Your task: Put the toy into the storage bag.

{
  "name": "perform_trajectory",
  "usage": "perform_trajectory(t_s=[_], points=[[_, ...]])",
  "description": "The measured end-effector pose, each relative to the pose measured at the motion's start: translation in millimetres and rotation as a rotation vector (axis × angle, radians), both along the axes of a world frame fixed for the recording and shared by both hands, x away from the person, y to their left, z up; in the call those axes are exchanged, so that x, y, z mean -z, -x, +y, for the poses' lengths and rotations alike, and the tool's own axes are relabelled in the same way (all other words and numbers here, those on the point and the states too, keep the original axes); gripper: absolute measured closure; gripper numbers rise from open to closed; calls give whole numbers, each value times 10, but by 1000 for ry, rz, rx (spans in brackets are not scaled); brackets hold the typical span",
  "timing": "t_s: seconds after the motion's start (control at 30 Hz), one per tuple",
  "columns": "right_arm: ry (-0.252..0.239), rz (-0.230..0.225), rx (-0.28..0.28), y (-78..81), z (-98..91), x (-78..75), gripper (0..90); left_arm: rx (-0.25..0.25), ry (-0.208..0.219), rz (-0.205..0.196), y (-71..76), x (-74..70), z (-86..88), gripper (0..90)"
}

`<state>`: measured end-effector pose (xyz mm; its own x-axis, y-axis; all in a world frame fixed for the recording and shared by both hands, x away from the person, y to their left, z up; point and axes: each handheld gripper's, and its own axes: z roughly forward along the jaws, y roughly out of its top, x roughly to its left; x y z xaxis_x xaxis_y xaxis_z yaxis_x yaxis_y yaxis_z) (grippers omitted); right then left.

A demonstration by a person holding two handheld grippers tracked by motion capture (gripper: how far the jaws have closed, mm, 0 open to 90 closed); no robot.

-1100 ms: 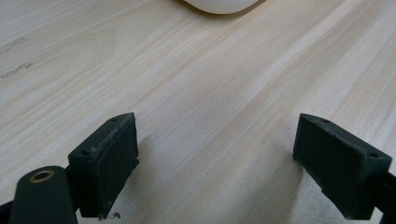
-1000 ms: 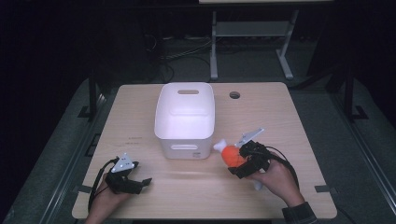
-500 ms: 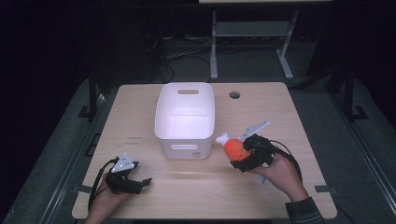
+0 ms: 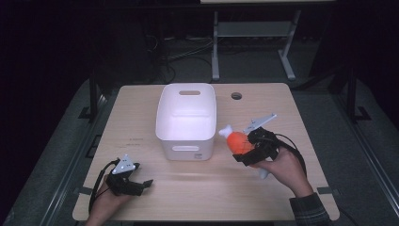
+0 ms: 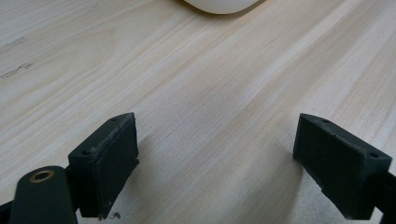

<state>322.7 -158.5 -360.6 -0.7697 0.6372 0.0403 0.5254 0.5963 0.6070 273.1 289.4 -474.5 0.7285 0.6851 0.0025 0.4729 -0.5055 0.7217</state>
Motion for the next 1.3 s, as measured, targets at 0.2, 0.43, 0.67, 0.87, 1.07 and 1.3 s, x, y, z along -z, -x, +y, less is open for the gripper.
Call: perform_trajectory(t_s=[0.2,0.43,0.67,0.87,1.07,1.3], points=[[-14,-15,2,-40,4,-113,184,1,0,0,-1,0,1,131],[-26,-26,3,-80,26,-196,184,0,0,0,0,0,0,131],[-31,-47,-1,-134,89,-335,184,0,0,0,0,0,0,131],[-37,-60,-9,-183,149,-420,184,0,0,0,0,0,0,131],[-43,-71,-15,-245,230,-492,184,0,0,0,0,0,0,131],[-52,-77,-21,-312,306,-523,184,0,0,0,0,0,0,131]])
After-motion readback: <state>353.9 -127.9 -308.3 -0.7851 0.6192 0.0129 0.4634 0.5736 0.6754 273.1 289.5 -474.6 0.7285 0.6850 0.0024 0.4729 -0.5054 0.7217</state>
